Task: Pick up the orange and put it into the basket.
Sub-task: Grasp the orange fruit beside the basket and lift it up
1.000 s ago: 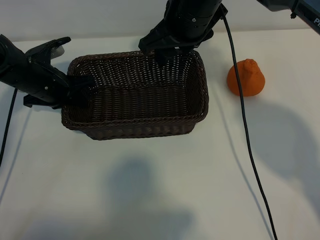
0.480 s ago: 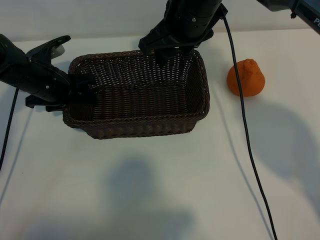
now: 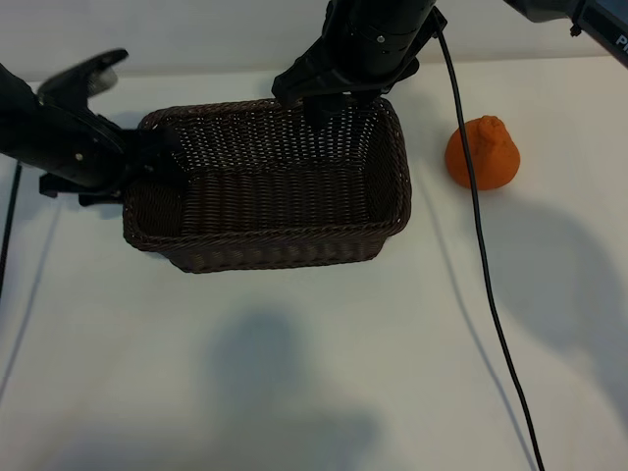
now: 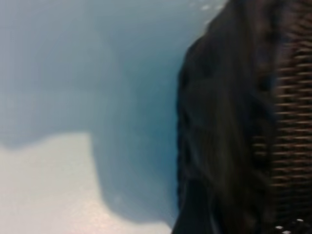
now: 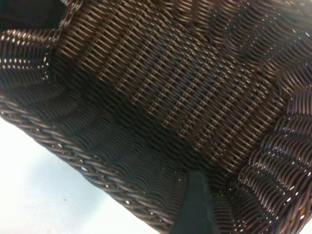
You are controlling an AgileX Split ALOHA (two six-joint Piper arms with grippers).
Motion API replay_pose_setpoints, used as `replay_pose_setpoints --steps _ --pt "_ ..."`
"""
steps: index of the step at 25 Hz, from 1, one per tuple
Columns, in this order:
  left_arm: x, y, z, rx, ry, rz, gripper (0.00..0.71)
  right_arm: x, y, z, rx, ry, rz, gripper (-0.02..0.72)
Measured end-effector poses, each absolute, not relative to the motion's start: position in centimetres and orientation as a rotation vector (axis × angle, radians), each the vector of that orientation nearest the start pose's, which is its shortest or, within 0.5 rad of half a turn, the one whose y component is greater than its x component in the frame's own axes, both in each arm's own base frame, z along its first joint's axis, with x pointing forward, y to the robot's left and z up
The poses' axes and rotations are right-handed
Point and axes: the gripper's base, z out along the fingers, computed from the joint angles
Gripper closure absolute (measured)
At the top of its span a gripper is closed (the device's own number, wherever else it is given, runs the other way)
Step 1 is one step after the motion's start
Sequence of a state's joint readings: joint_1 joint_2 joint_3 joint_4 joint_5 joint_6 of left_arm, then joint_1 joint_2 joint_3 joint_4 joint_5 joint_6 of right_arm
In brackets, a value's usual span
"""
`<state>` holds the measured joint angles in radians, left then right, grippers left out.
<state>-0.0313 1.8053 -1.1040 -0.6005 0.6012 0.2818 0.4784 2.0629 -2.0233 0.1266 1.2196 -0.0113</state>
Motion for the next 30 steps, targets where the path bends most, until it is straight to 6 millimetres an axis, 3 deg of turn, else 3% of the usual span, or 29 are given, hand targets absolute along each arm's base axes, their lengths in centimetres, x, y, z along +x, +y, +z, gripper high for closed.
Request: replay_pose_setpoints --steps 11,17,20,24,30 --pt "34.0 -4.0 24.2 -0.114 2.551 -0.521 0.114 39.7 21.7 30.4 -0.647 2.69 0.284 0.166" --pt "33.7 -4.0 24.8 -0.108 2.537 -0.523 0.114 39.8 21.5 30.4 -0.65 2.687 0.254 0.166" --pt "33.6 -4.1 24.8 -0.103 2.547 -0.53 0.114 40.1 21.0 30.4 -0.641 2.679 0.16 0.166" --pt "33.4 -4.1 25.3 -0.094 2.539 -0.532 0.114 40.8 19.6 30.4 -0.596 2.665 0.006 0.166" --pt "32.9 -4.1 26.4 -0.062 2.503 -0.523 0.114 42.5 15.3 30.4 -0.428 2.712 0.073 0.166"
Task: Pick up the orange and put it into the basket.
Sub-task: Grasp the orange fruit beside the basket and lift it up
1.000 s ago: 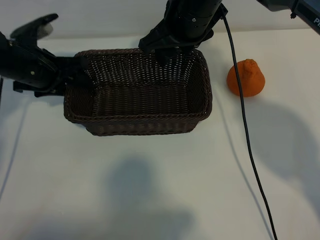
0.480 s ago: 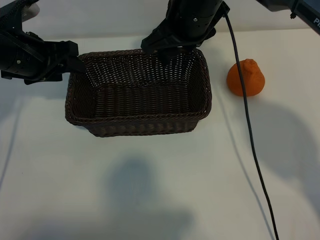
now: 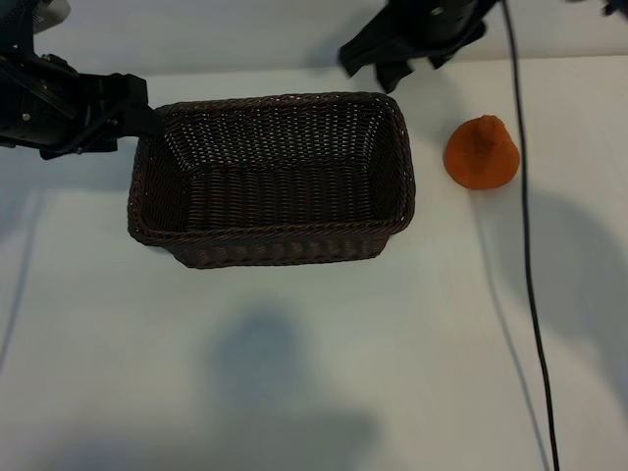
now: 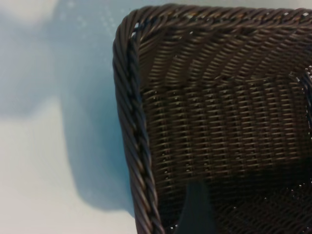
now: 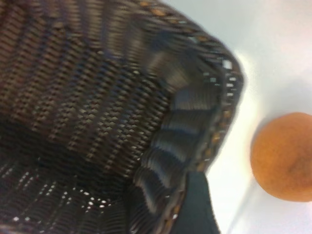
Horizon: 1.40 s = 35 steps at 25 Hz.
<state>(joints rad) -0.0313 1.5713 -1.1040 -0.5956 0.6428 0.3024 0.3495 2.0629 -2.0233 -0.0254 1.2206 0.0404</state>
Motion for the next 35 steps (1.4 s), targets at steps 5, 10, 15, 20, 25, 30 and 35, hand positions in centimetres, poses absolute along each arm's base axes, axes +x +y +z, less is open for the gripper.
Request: replay_pose_setpoints --steps 5,10,15,20,25,30,35 --pt "32.8 -4.1 26.8 -0.054 2.488 -0.522 0.114 44.1 10.5 30.2 -0.272 2.74 0.133 0.166" --pt "32.7 -4.1 26.9 -0.054 2.483 -0.521 0.114 45.5 8.7 27.2 -0.273 2.803 0.135 0.166" --pt "32.7 -4.1 26.9 -0.054 2.483 -0.521 0.114 46.9 8.9 22.3 -0.311 2.9 0.129 0.166" --pt "32.7 -4.1 26.9 -0.051 2.483 -0.52 0.114 47.6 8.9 19.0 -0.326 2.952 0.104 0.166" --pt "32.8 -4.1 27.0 -0.054 2.477 -0.517 0.114 48.1 8.5 18.6 -0.338 2.911 0.036 0.166" --pt "32.9 -4.0 27.0 -0.057 2.469 -0.512 0.114 48.5 8.1 18.6 -0.335 2.877 -0.047 0.166" --pt "32.9 -4.0 27.0 -0.058 2.468 -0.511 0.114 48.8 7.8 18.7 -0.346 2.847 -0.098 0.166"
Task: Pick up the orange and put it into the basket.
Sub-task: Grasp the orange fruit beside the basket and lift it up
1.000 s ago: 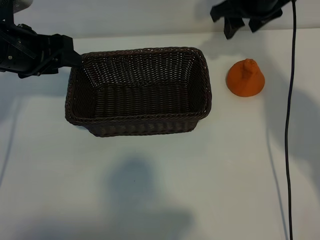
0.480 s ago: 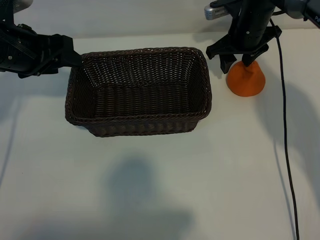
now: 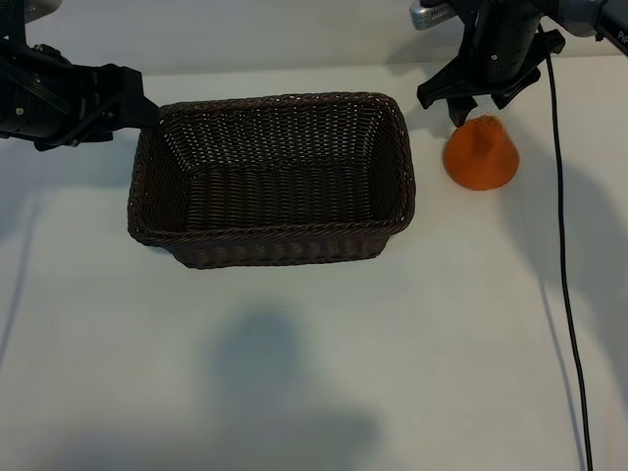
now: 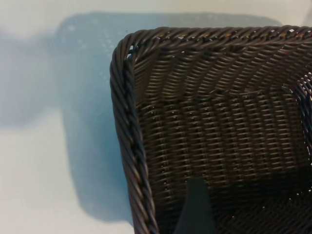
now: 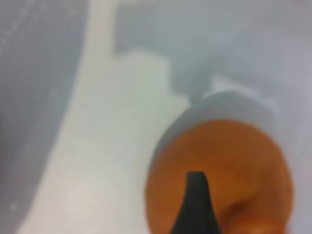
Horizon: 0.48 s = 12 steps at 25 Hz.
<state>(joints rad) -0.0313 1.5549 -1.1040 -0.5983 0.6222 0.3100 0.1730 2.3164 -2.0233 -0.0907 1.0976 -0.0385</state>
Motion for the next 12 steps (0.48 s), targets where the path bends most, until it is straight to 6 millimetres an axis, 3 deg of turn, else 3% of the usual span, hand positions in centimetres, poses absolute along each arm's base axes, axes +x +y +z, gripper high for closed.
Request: replay_pose_setpoints --steps 12 --pt "32.87 -4.01 27.01 -0.057 2.467 -0.509 0.114 48.56 6.98 18.61 -0.325 2.889 -0.103 0.166"
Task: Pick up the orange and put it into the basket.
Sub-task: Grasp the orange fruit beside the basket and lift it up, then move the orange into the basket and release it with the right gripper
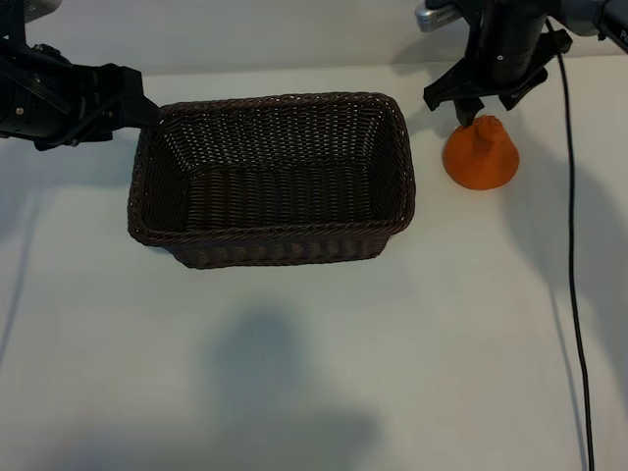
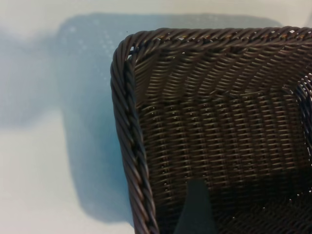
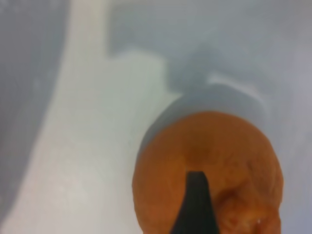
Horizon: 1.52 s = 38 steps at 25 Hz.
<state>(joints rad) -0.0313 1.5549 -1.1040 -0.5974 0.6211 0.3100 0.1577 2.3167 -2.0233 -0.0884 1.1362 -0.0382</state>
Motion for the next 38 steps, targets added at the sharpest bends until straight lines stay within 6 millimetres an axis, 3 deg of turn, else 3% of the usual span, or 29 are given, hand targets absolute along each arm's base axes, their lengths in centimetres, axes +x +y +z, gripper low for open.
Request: replay_pose_setpoints --steps 7,15,17,22,27,33,38 --pt "32.9 -4.0 27.0 -0.057 2.467 -0.509 0.114 48.7 5.5 18.1 -0.244 2.922 0.009 0.166" --pt "32.9 -4.0 27.0 -0.057 2.467 -0.509 0.116 48.6 5.9 14.8 -0.265 3.023 0.075 0.19" --pt "32.9 -4.0 27.0 -0.057 2.467 -0.509 0.116 48.6 5.9 14.8 -0.266 3.022 0.081 0.255" --pt "32.9 -4.0 27.0 -0.057 2.467 -0.509 0.118 48.6 5.9 14.9 -0.264 3.025 0.087 0.585" --pt "32.9 -4.0 27.0 -0.057 2.467 -0.509 0.118 48.5 5.9 15.1 -0.264 3.026 0.087 0.605" --pt "32.9 -4.0 27.0 -0.057 2.467 -0.509 0.119 48.3 5.9 17.7 -0.266 2.99 0.08 0.609" --pt "32.9 -4.0 27.0 -0.057 2.467 -0.509 0.119 47.6 5.8 22.1 -0.26 2.9 0.08 0.609"
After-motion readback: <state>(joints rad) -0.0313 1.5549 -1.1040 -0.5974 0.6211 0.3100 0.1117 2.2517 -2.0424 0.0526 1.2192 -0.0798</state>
